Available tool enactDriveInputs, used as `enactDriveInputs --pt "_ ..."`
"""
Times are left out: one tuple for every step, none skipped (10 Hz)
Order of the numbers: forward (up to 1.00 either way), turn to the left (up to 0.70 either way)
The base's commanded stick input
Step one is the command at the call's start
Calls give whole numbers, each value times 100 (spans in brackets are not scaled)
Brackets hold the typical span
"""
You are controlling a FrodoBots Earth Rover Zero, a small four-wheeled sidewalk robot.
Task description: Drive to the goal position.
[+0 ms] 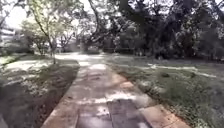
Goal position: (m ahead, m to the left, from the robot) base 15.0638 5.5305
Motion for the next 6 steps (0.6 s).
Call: enactDriveInputs --pt "70 0" --pt "70 0" --pt "5 0" --pt "49 0" --pt "70 0" --pt "70 0"
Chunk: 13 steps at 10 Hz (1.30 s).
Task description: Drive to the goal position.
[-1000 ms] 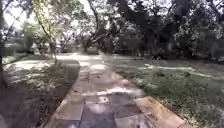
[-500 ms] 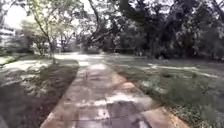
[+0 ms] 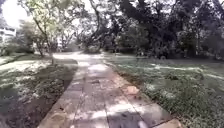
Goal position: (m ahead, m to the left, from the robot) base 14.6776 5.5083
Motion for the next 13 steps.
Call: enactDriveInputs --pt "70 0" --pt "70 0" --pt "70 0" --pt "70 0" --pt "70 4" --pt "70 24" --pt "70 28" --pt "70 14" --pt "70 0" --pt "70 0" --pt "70 1" --pt "70 32" --pt "70 35"
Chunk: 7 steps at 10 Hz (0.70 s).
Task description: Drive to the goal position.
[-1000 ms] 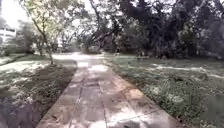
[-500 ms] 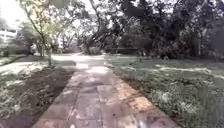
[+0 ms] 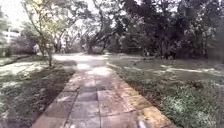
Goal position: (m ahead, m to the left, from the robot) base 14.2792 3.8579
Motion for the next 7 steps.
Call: enactDriveInputs --pt "70 9" --pt "70 0" --pt "70 0" --pt "70 0" --pt "70 0" --pt "70 5" --pt "70 27"
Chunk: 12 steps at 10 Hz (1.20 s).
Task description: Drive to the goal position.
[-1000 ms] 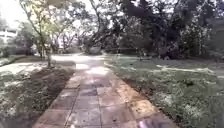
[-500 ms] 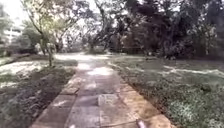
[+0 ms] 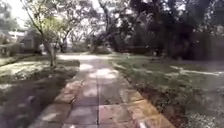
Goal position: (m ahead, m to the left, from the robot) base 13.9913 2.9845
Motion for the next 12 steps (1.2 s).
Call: enactDriveInputs --pt "70 20" --pt "70 0" --pt "70 0" --pt "70 0" --pt "70 0" --pt "70 0" --pt "70 0" --pt "70 0" --pt "70 0" --pt "70 0" --pt "70 0" --pt "70 0"
